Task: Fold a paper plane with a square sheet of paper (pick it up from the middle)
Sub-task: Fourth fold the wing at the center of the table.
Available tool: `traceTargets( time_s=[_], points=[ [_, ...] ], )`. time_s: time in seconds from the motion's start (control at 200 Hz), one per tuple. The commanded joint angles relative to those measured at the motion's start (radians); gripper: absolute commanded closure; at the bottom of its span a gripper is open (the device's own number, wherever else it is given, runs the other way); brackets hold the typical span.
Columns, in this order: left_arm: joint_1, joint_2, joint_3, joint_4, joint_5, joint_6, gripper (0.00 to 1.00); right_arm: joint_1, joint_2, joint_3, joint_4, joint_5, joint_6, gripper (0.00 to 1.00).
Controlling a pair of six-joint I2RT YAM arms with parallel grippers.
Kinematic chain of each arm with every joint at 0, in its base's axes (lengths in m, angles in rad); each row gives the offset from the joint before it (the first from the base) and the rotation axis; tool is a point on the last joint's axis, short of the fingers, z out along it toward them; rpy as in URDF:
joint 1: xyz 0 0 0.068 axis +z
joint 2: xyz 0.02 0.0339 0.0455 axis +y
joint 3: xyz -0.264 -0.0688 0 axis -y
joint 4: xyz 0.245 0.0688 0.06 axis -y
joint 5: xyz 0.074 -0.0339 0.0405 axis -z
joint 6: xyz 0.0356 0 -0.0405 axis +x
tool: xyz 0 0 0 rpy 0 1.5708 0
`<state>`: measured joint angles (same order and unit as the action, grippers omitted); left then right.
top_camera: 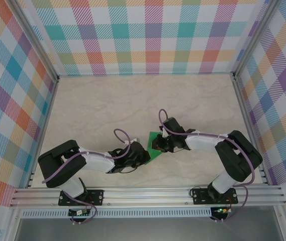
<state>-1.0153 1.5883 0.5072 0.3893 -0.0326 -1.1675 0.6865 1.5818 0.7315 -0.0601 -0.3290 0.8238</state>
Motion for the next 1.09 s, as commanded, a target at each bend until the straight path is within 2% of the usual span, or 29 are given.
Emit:
traceTargets(
  time_s=[0.0, 0.11, 0.225, 0.345, 0.445, 0.565, 0.78, 1.0, 1.09],
  points=[
    [-0.037, 0.053, -0.032, -0.165, 0.03, -0.018, 0.88, -0.005, -0.022, 0.02, -0.045, -0.049, -0.048, 0.85],
    [-0.042, 0.053, -0.027, -0.162, 0.032, -0.014, 0.89, -0.004, 0.017, 0.019, 0.003, -0.116, -0.048, 0.86],
    [-0.046, 0.06, -0.013, -0.166, 0.04, 0.001, 0.88, 0.0, 0.071, 0.046, 0.012, -0.133, -0.061, 0.86],
    [-0.048, 0.071, 0.0, -0.166, 0.056, 0.019, 0.88, -0.001, 0.111, 0.072, -0.003, -0.124, -0.077, 0.85],
    [-0.049, 0.077, 0.005, -0.171, 0.062, 0.026, 0.88, -0.008, 0.144, 0.083, -0.038, -0.053, -0.095, 0.84],
    [-0.049, 0.079, 0.003, -0.186, 0.065, 0.029, 0.88, -0.048, 0.179, 0.071, 0.002, -0.064, -0.095, 0.84],
    [-0.049, 0.065, -0.009, -0.218, 0.062, 0.042, 0.88, -0.061, 0.16, 0.09, -0.032, -0.038, -0.1, 0.83],
    [-0.048, 0.069, 0.004, -0.233, 0.072, 0.058, 0.88, -0.061, 0.149, 0.115, -0.02, -0.107, -0.108, 0.82],
    [-0.048, 0.074, 0.009, -0.233, 0.075, 0.063, 0.88, -0.061, 0.156, 0.118, -0.024, -0.095, -0.111, 0.81]
  ],
)
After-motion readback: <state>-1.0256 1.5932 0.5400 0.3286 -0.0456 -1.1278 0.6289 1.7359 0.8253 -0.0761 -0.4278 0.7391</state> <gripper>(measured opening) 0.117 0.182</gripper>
